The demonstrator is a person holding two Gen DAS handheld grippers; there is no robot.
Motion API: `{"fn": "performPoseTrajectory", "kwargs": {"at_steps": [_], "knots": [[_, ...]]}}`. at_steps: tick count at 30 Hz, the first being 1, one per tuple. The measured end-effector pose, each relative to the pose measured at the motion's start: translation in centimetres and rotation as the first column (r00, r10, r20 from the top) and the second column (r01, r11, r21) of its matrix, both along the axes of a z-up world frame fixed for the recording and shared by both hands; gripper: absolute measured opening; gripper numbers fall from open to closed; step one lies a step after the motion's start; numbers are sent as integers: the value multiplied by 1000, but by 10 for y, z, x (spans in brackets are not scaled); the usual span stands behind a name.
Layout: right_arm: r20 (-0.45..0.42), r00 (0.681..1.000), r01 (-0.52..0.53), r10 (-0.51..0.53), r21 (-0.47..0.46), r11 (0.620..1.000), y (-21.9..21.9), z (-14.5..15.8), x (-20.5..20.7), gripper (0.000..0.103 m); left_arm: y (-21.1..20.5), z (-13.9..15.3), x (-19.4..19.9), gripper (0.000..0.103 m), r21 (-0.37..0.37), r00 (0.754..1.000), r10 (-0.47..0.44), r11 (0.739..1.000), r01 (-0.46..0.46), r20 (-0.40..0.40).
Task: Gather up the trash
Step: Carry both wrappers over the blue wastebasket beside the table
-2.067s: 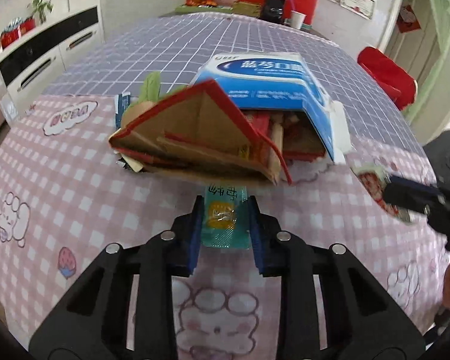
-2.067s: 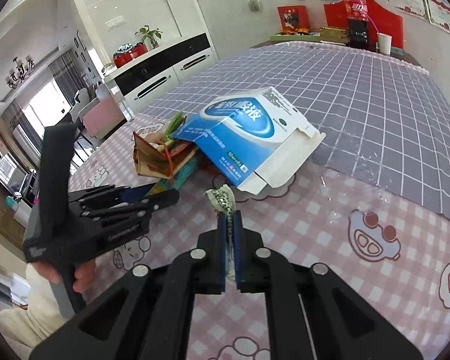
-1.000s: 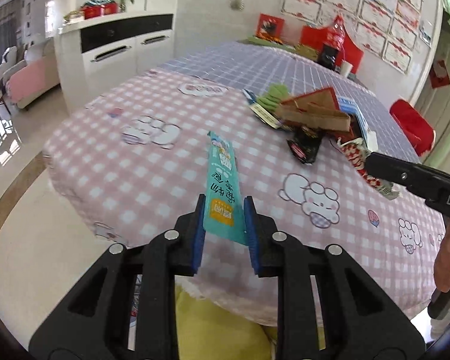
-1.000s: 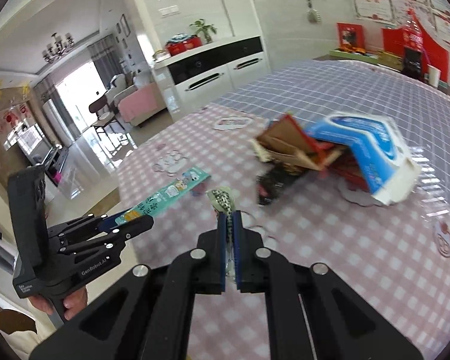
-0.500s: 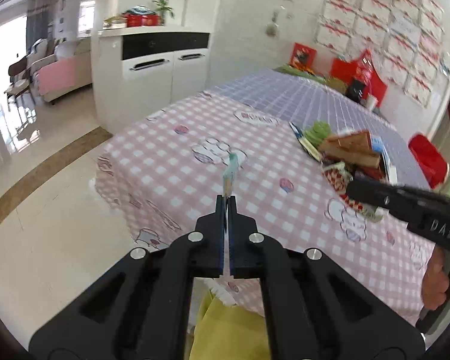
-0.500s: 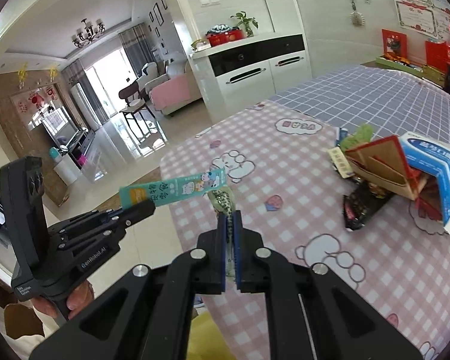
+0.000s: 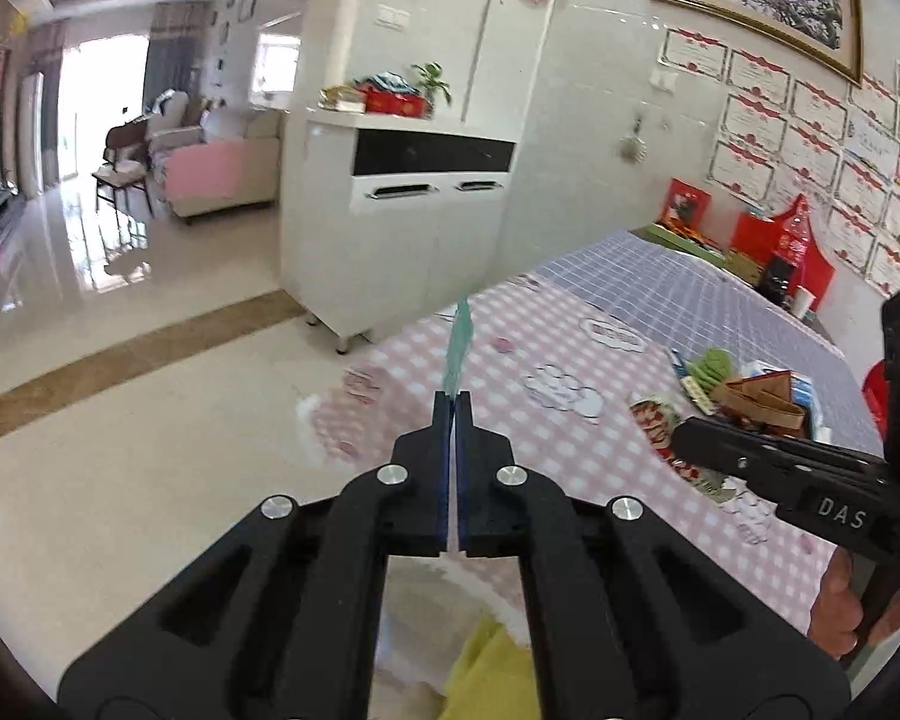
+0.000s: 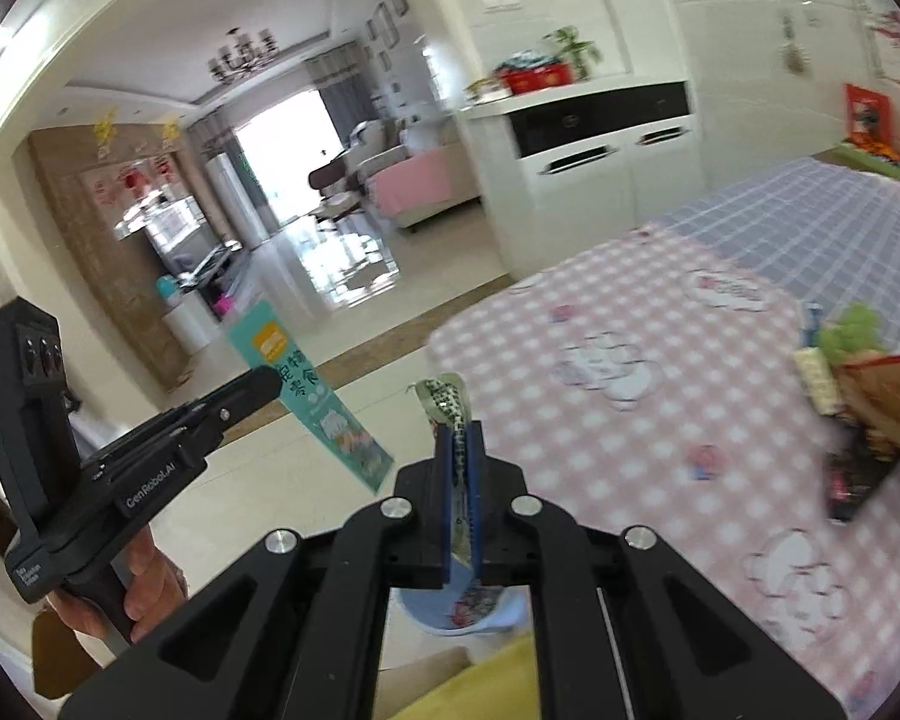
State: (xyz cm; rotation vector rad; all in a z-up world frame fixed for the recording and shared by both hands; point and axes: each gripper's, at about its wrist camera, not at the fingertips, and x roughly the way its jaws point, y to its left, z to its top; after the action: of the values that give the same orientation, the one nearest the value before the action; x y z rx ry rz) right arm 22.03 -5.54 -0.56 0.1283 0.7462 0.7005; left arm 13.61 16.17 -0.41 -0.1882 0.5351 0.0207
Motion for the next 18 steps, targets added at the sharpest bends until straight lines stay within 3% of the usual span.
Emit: {"fn": "performPoseTrajectory", "kwargs": {"at_steps": [7,14,18], "knots": [[-35,990,-139,138,-12,990,63,-15,-9,5,41,-21,-21,1,55,995,93,994,-91,-40],[-77,975,-213,207,-74,974,121,-50,-16,5,85,-68,-26,1,30,967,182,983,-179,-180],[-114,970,-227,214,-122,966,140,-73,-11,5,101,-100,-21,1,4,945,188,981,-194,-266]]}}
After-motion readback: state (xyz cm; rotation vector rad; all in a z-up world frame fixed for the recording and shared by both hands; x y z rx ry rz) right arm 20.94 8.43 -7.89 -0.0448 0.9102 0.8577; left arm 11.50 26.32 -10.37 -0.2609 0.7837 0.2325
